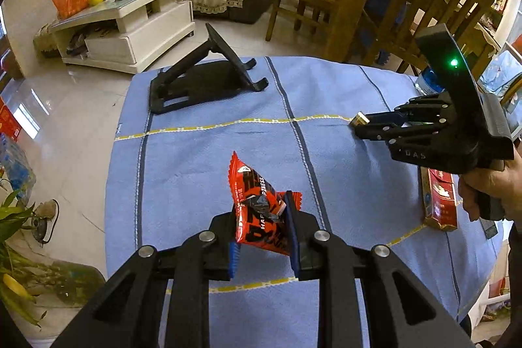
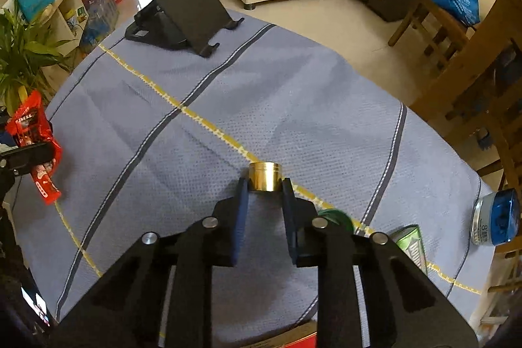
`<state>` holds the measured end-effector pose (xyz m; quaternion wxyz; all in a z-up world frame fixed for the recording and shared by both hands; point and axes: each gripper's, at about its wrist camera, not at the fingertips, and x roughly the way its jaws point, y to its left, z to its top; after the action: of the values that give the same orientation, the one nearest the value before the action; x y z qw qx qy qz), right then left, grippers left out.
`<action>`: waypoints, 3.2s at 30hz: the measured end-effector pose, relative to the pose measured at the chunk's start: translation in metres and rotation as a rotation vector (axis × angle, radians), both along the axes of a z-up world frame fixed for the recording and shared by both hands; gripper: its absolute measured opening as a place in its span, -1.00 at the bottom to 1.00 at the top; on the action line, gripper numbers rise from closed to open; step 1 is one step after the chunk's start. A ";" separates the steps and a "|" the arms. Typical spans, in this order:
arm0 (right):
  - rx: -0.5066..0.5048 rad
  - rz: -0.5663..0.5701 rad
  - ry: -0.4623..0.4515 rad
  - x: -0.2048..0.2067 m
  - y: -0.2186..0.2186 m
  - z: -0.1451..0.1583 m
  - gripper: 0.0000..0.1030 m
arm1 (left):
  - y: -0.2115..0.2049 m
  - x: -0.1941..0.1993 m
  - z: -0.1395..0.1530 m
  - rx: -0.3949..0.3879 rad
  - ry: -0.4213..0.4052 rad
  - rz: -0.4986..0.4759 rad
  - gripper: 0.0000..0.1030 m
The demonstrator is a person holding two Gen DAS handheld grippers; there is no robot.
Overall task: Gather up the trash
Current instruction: 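Carry the red wrapper and gold cylinder to the bin and open both grippers, then grasp the green bottle cap with the right gripper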
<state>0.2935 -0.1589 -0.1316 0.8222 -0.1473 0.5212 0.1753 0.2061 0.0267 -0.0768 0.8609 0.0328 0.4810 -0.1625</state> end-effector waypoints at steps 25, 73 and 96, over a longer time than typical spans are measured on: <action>0.340 -0.144 -0.201 -0.260 -0.111 0.063 -0.59 | -0.116 -0.064 0.028 0.051 -0.073 -0.246 -0.57; 0.268 -1.075 -0.365 -0.398 -0.495 0.002 0.74 | -0.475 -0.172 0.021 0.213 -0.188 -0.813 -0.57; 0.266 -1.063 -0.343 -0.418 -0.461 0.003 0.80 | -0.424 -0.148 0.081 0.119 -0.281 -0.724 0.30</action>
<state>-0.1246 -0.6194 -0.1282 0.8815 0.2133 0.3562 -0.2247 0.0577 -0.3971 0.0043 0.8019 0.2723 0.3244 -0.4215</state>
